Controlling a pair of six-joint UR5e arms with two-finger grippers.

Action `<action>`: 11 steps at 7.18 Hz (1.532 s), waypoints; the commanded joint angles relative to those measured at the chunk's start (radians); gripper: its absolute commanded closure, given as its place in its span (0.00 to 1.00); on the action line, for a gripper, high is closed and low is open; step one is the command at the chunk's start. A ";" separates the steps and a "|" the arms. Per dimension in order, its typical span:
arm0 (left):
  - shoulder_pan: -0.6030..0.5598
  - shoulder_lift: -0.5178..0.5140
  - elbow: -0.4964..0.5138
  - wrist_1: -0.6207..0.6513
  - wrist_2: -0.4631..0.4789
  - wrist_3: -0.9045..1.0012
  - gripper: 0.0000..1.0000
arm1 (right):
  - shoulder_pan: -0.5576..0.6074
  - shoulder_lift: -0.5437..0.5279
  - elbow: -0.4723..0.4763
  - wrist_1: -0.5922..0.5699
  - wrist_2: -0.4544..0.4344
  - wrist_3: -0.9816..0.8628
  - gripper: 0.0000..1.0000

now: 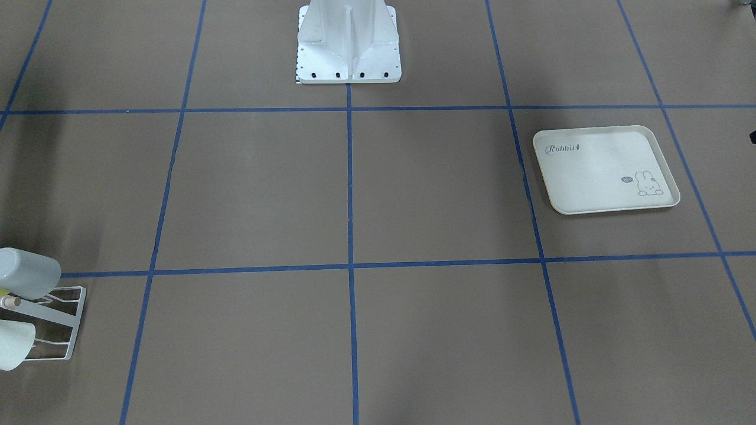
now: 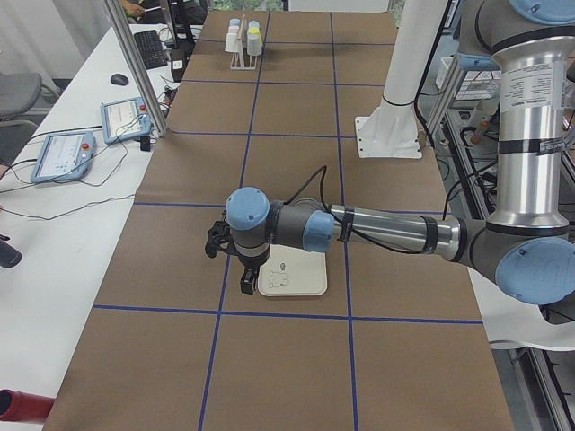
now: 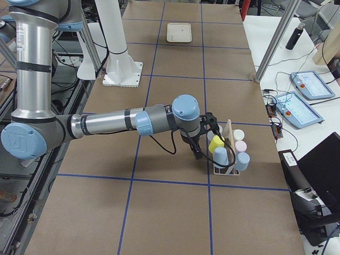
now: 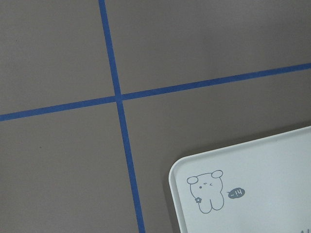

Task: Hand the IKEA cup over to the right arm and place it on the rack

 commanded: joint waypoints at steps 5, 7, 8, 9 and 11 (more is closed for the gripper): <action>0.000 -0.078 0.071 0.011 0.002 -0.005 0.00 | -0.128 0.063 -0.008 -0.196 -0.132 -0.007 0.00; 0.000 -0.072 0.073 0.014 0.001 -0.005 0.00 | -0.128 0.059 -0.011 -0.198 -0.121 -0.007 0.00; 0.000 -0.069 0.073 0.014 0.002 -0.005 0.00 | -0.128 0.056 -0.012 -0.199 -0.132 -0.007 0.00; 0.000 -0.065 0.072 0.012 0.001 -0.004 0.00 | -0.128 0.053 -0.017 -0.198 -0.123 -0.007 0.00; -0.001 -0.062 0.065 0.012 -0.004 -0.004 0.00 | -0.128 0.053 -0.017 -0.196 -0.132 0.004 0.00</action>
